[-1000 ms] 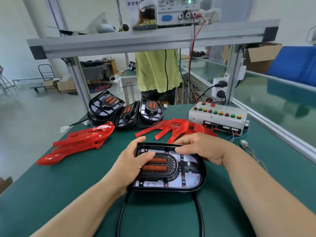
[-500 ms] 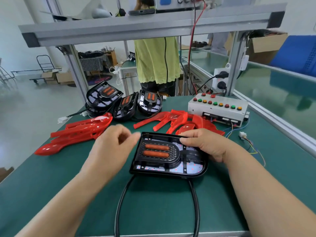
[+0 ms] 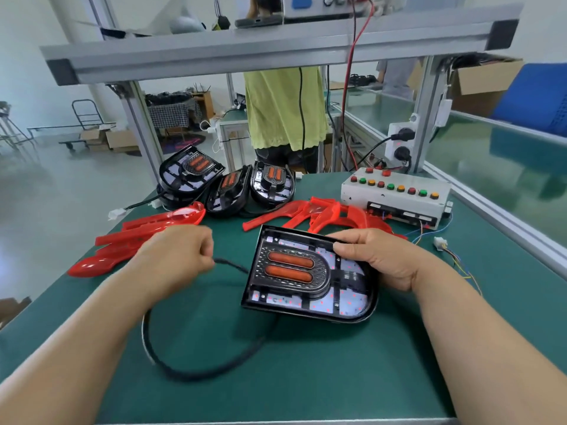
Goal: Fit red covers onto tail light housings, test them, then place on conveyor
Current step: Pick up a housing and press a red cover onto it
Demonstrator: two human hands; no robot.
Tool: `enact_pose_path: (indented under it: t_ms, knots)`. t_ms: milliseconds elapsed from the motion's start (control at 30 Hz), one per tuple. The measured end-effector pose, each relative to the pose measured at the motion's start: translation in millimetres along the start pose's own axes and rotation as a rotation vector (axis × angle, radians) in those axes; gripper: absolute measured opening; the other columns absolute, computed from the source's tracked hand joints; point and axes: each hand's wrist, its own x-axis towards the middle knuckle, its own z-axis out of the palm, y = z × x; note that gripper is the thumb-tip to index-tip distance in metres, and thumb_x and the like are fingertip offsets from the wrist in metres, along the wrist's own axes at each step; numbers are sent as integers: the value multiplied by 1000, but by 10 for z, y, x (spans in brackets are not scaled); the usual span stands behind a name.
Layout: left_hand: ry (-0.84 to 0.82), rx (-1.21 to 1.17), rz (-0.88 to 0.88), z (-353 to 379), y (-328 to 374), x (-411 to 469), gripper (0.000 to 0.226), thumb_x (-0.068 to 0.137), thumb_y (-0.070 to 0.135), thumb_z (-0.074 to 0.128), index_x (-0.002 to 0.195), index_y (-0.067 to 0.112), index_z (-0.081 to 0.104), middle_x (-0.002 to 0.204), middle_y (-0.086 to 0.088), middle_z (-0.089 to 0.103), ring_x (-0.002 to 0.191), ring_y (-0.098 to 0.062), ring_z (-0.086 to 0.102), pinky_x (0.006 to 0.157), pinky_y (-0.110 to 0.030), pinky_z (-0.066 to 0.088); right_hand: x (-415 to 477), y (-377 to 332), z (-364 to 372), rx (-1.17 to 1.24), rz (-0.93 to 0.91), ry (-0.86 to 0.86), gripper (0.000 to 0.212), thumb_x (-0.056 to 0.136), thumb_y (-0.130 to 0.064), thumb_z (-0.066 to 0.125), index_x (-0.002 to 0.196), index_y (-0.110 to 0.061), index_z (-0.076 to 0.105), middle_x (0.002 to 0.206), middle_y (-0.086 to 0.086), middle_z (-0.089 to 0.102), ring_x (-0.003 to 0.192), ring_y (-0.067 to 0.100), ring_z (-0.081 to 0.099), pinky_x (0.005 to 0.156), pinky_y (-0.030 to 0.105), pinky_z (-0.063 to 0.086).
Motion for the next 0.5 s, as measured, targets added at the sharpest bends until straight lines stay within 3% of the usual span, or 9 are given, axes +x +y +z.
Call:
enact_pose_path:
  t_ms: [67, 133, 233, 300, 400, 500]
  knots:
    - [147, 21, 87, 116, 45, 212, 22, 83, 23, 70, 73, 26, 51, 78, 9, 57, 72, -17, 56, 63, -32, 43, 10, 3, 16, 11, -8, 0, 38, 80, -14, 68, 117, -6, 70, 117, 25, 69, 102, 34, 67, 98, 47, 53]
    - [189, -7, 194, 261, 97, 376, 18, 87, 18, 67, 86, 31, 55, 90, 9, 58, 82, -23, 59, 72, -37, 48, 10, 0, 17, -4, -14, 13, 39, 79, -15, 68, 117, -6, 71, 116, 24, 70, 102, 34, 67, 96, 46, 54]
    - [42, 3, 226, 452, 105, 533, 40, 90, -1, 54, 116, 27, 64, 120, 4, 58, 106, -26, 60, 91, -42, 48, 6, -4, -5, -51, -24, 19, 36, 80, -17, 69, 115, -10, 73, 114, 22, 72, 102, 33, 69, 93, 43, 57]
    - [15, 35, 155, 524, 90, 598, 46, 88, -4, 51, 119, 26, 67, 128, 3, 56, 114, -24, 57, 96, -38, 47, 7, -7, -15, -58, -30, 3, 34, 80, -17, 69, 114, -11, 74, 113, 21, 72, 101, 32, 70, 91, 41, 57]
    - [173, -224, 116, 524, 215, 617, 30, 92, 10, 53, 105, 30, 71, 114, 11, 61, 104, -14, 60, 85, -29, 46, 16, -1, -39, -67, -32, -9, 36, 80, -16, 69, 115, -11, 73, 115, 21, 71, 104, 32, 69, 96, 44, 54]
    - [58, -567, 179, 456, 516, 658, 21, 94, 21, 61, 87, 38, 72, 94, 24, 68, 90, 6, 61, 75, -12, 41, 6, -5, -67, -59, -24, -47, 38, 78, -17, 71, 115, -10, 73, 118, 21, 70, 105, 31, 68, 98, 43, 53]
